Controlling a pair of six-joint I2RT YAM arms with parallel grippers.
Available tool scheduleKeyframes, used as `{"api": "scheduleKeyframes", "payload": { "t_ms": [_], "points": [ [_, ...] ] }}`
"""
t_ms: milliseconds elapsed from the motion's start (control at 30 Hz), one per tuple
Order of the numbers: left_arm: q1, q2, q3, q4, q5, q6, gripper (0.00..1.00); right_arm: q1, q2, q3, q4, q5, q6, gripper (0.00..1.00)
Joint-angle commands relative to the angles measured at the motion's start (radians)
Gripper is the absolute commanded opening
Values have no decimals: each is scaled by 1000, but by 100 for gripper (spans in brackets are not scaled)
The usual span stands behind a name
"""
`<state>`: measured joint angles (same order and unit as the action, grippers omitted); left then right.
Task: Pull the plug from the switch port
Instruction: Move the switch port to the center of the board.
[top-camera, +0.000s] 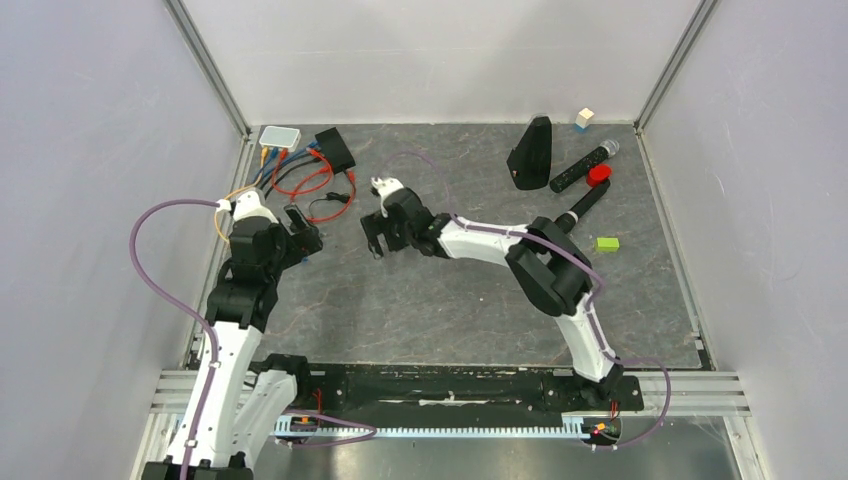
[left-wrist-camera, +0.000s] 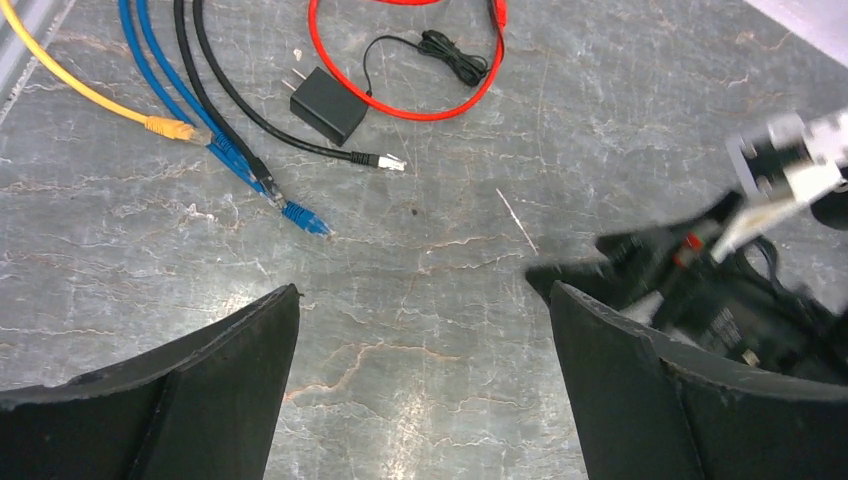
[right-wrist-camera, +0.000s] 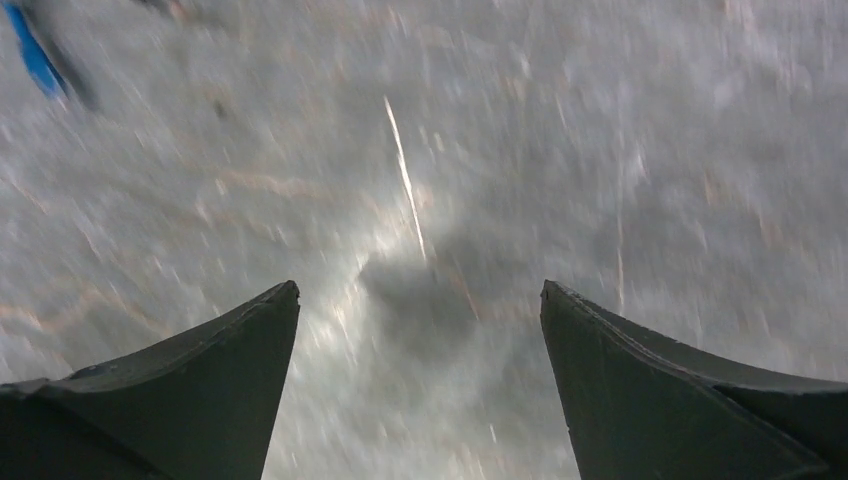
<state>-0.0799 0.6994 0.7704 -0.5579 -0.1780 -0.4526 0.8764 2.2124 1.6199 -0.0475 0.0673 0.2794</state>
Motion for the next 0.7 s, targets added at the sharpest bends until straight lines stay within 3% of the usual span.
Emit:
{"api": "scheduleKeyframes", "payload": {
  "t_ms": [0,300,500,667],
  "points": [
    [5,54,18,33,43,-20,100,3,-235,-208,132,1,-3,96],
    [5,181,66,14,83,20,95,2,-535,-434,110,5,-60,98],
    [5,329,104,76,125,-14,94,-26,-706,-607,183,-173,-60,98],
    [0,572,183,128,148,-27,75,-57,-849,-650,114,-78,-133,98]
  ]
}}
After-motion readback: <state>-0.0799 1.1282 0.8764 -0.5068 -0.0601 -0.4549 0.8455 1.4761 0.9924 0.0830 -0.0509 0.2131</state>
